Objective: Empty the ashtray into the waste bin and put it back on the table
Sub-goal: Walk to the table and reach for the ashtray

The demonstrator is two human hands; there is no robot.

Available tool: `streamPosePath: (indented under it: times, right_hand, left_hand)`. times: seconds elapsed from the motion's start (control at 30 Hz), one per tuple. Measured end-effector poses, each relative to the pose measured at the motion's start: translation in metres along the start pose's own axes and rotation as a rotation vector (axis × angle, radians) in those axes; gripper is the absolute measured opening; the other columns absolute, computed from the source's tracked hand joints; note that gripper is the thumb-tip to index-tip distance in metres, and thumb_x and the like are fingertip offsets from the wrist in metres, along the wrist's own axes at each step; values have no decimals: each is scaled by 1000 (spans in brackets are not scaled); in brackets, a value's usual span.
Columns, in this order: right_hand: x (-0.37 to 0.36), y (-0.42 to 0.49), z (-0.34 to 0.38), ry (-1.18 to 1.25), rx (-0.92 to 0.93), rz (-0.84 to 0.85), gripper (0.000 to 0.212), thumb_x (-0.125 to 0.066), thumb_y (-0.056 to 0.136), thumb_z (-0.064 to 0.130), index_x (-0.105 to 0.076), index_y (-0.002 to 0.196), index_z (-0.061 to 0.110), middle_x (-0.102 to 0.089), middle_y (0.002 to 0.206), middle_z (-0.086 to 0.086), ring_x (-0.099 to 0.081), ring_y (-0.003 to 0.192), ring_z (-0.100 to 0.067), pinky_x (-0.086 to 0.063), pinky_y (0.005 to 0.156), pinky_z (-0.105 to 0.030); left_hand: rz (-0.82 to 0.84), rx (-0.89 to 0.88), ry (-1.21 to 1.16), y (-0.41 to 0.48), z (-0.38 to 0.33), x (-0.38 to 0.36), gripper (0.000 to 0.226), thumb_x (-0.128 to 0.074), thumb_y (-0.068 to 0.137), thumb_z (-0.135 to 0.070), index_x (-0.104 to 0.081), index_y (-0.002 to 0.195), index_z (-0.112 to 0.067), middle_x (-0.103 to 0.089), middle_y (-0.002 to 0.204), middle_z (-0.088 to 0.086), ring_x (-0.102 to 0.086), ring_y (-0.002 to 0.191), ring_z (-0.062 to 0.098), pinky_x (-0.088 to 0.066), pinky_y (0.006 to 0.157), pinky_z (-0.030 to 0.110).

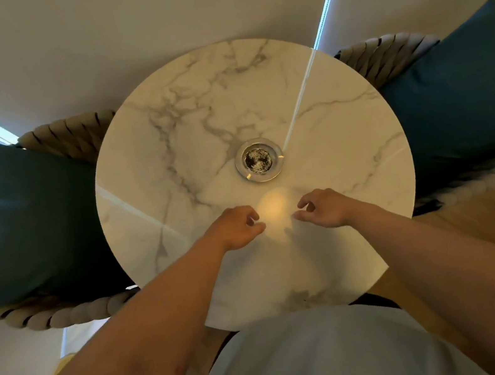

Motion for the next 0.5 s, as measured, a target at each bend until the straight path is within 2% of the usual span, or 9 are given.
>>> streamPosePath:
  times: [0.33,0.5]
  right_hand:
    - [39,36,11,18,-48,-37,58,-63,90,49,-56,135,13,-64,126,-10,-56,121,-26,-42,98,-31]
    - [56,62,13,42,30,-63,66,-70,86,42,-49,141,11,-63,128,-12,-58,120,-28,-42,91,-28]
  left_hand:
    - [-63,19,-52,32,2,30,49,-67,88,-45,-58,127,-18,-63,124,4,-61,108,21,-47,91,33]
    - [-183,100,-29,47,0,40,64,-74,81,-45,-50,135,-21,-60,128,3,-60,112,21,-49,93,36]
Point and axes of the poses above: each hand's wrist, its own y-axis towards the middle knuckle, its own x-axis out of the back of the hand, z = x × y, the point moved 2 cm from there along y, towards the middle knuckle
